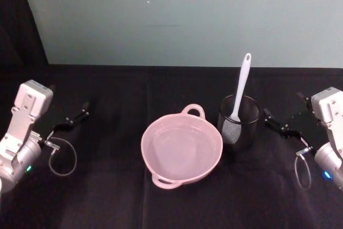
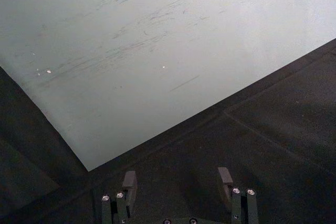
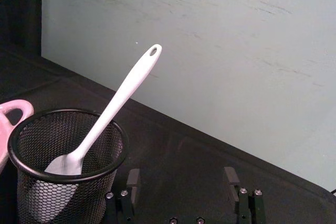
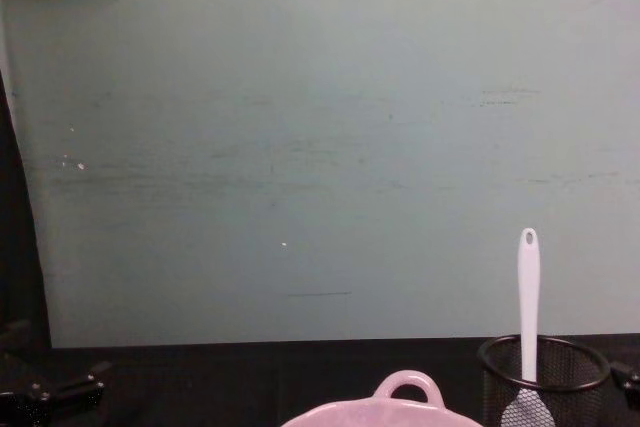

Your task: Use the one hand to pick up the spoon and stir the clear water in the bowl.

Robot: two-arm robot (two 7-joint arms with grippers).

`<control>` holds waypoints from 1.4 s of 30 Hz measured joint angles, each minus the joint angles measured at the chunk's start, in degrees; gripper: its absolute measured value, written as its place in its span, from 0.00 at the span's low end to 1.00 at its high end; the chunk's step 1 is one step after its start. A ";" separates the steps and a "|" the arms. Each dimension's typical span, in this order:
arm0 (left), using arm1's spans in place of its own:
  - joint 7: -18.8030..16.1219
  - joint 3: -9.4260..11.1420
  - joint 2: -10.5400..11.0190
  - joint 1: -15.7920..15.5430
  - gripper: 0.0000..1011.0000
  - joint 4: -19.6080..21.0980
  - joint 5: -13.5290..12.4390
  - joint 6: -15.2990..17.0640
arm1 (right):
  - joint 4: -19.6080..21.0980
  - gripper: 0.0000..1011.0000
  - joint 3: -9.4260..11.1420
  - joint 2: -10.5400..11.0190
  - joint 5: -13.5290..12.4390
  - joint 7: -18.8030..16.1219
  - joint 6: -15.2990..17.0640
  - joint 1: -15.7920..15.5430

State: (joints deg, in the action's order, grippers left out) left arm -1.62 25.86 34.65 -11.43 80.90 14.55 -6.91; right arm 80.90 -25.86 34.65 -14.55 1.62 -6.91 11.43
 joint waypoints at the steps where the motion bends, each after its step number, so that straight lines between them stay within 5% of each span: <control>1: 0.00 0.00 0.00 0.00 0.99 0.00 0.00 0.00 | 0.00 0.99 0.00 0.00 0.00 0.00 0.00 0.00; 37: 0.00 0.00 0.00 0.00 0.99 0.00 0.00 0.00 | 0.03 0.99 0.04 0.00 0.00 -0.02 0.06 -0.03; 42: 0.00 0.00 0.00 0.00 0.99 0.00 0.00 0.00 | 3.38 0.99 1.88 0.91 -0.97 -0.24 2.23 -1.82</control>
State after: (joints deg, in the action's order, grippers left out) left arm -1.62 25.86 34.65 -11.43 80.90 14.55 -6.91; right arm 84.28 -23.98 35.55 -15.52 1.38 -4.67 9.61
